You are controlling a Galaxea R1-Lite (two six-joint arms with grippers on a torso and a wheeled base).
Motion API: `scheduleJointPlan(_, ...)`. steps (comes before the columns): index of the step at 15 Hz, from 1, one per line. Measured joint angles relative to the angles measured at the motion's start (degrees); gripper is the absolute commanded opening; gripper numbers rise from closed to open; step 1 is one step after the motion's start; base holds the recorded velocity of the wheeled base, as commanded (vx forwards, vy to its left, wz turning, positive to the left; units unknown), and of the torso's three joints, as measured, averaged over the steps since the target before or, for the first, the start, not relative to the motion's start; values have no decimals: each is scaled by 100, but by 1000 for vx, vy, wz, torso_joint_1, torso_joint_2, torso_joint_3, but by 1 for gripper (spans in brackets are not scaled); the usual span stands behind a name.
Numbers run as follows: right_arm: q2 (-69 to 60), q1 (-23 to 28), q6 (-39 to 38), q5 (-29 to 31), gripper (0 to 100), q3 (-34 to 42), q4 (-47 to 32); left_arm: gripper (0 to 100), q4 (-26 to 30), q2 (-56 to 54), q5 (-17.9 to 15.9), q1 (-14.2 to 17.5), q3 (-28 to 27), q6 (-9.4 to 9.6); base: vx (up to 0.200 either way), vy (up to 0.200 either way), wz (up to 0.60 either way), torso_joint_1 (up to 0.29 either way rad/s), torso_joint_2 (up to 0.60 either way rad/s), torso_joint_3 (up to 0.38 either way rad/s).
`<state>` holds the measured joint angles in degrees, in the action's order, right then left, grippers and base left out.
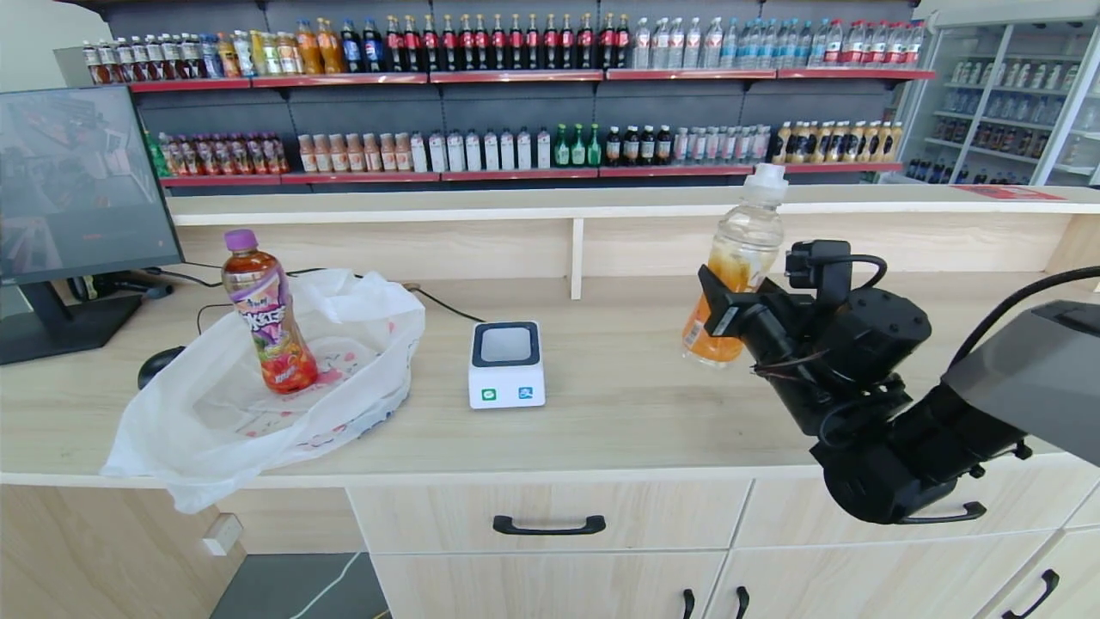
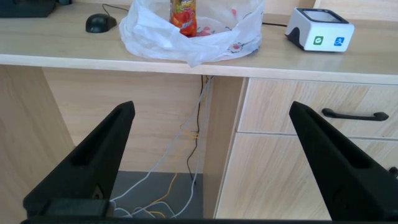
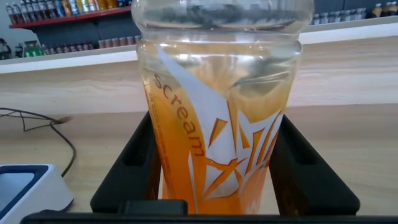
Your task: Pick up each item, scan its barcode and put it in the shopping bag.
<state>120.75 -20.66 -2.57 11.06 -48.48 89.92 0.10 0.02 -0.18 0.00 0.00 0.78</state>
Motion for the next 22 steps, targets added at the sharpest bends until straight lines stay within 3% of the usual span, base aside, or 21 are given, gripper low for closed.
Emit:
scheduleJointPlan(4, -984, -67, 0, -2, 0, 948, 0, 100, 0, 0, 0, 0, 0, 11, 0, 0, 0, 0, 0, 0)
scheduleJointPlan(10, -2132, -839, 41, -9, 0, 2266, 7, 100, 0, 0, -6, 0, 0, 34, 0, 0, 0, 0, 0, 0)
scheduleJointPlan(16, -3285, -1103, 15, 2, 0, 3602, -1, 100, 0, 0, -9, 0, 0, 30, 0, 0, 0, 0, 0, 0)
scheduleJointPlan(19, -3649, -1204, -265, -4, 0, 3892, -1, 100, 0, 0, -9, 0, 0, 22, 0, 0, 0, 0, 0, 0)
scheduleJointPlan(22, -3836, -1417, -1069, -116, 0, 4008, 2, 100, 0, 0, -6, 0, 0, 22, 0, 0, 0, 0, 0, 0)
